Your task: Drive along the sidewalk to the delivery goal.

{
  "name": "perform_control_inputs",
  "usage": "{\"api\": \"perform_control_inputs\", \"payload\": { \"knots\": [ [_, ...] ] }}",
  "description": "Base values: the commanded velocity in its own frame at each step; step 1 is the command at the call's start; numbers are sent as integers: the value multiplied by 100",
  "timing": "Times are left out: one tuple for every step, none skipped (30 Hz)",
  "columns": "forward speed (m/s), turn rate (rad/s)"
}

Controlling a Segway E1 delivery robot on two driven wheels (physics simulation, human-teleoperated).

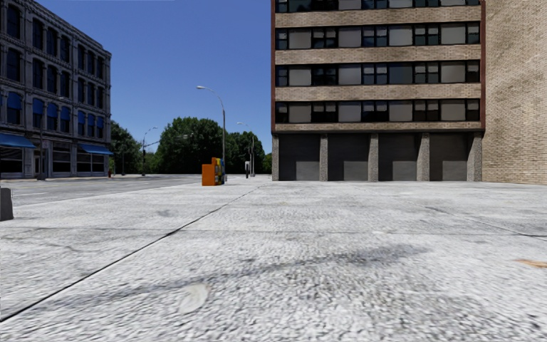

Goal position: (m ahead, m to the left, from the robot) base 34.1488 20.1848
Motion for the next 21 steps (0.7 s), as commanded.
{"api": "perform_control_inputs", "payload": {
  "knots": [
    [142, 0],
    [134, 0],
    [133, 0],
    [133, 0],
    [132, 0],
    [132, 0],
    [132, 0],
    [132, 0],
    [132, 0],
    [132, 0],
    [132, 0],
    [132, 0],
    [132, 0],
    [132, 0],
    [132, 0],
    [132, 0],
    [132, 0],
    [133, 0],
    [133, 0],
    [133, 0],
    [133, 0]
  ]
}}
